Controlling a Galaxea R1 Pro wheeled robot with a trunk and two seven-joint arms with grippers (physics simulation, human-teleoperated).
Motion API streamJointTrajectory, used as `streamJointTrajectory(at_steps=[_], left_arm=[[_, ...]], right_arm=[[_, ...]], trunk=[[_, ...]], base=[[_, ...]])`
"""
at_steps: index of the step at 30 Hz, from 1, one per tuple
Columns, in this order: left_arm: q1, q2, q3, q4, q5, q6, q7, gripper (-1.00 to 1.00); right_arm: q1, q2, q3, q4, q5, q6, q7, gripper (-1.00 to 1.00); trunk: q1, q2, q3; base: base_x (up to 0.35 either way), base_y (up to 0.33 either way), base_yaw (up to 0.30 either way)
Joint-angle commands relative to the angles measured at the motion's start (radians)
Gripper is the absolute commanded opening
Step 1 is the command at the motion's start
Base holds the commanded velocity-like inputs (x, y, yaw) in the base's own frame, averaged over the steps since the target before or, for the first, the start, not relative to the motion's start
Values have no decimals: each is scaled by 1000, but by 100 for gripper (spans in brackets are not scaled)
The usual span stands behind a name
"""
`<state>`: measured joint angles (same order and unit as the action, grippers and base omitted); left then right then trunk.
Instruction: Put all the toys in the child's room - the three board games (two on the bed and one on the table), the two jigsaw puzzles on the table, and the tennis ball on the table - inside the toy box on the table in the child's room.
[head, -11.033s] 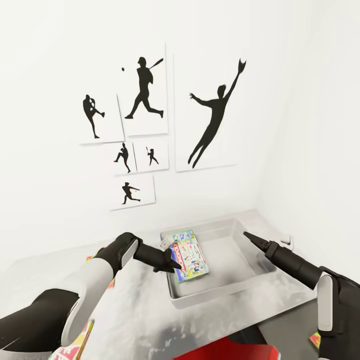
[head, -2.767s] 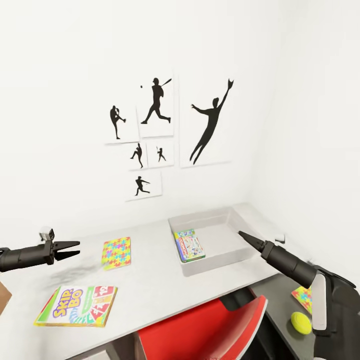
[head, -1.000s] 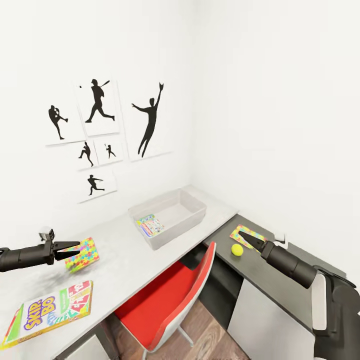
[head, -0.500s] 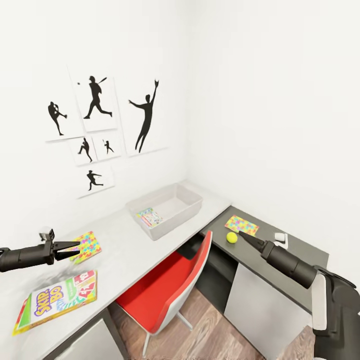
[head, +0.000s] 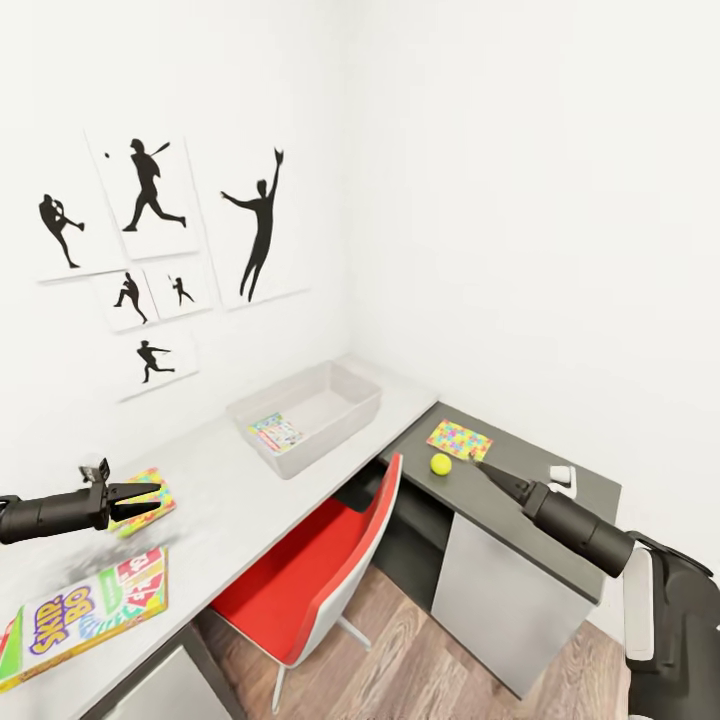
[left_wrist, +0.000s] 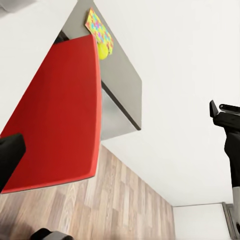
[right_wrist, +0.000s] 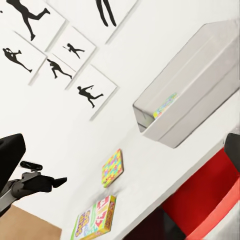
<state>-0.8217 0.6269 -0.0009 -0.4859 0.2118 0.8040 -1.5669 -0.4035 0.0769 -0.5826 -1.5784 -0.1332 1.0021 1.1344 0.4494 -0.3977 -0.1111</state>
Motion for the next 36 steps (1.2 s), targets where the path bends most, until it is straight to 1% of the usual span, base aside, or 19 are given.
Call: streamJointTrajectory(at_steps=[1, 19, 25, 36], left_arm=[[-1, 0, 0, 0, 0, 11, -4, 100], [-1, 2, 3, 0, -1, 10, -4, 100], [-1, 2, 3, 0, -1, 11, -4, 100], [-1, 0, 0, -1, 2, 11, -4, 100]], right_arm=[[-1, 1, -2, 0, 1, 4, 5, 100], [2, 0, -5, 0, 2, 4, 7, 100], [14, -2, -6, 0, -5, -32, 8, 100], [15, -13, -12, 1, -11, -40, 12, 100]], trunk=[[1, -2, -4], [1, -2, -26], [1, -2, -34], [1, -2, -46]], base=[[0, 0, -185], [0, 0, -194], [0, 0, -204], [0, 0, -215]])
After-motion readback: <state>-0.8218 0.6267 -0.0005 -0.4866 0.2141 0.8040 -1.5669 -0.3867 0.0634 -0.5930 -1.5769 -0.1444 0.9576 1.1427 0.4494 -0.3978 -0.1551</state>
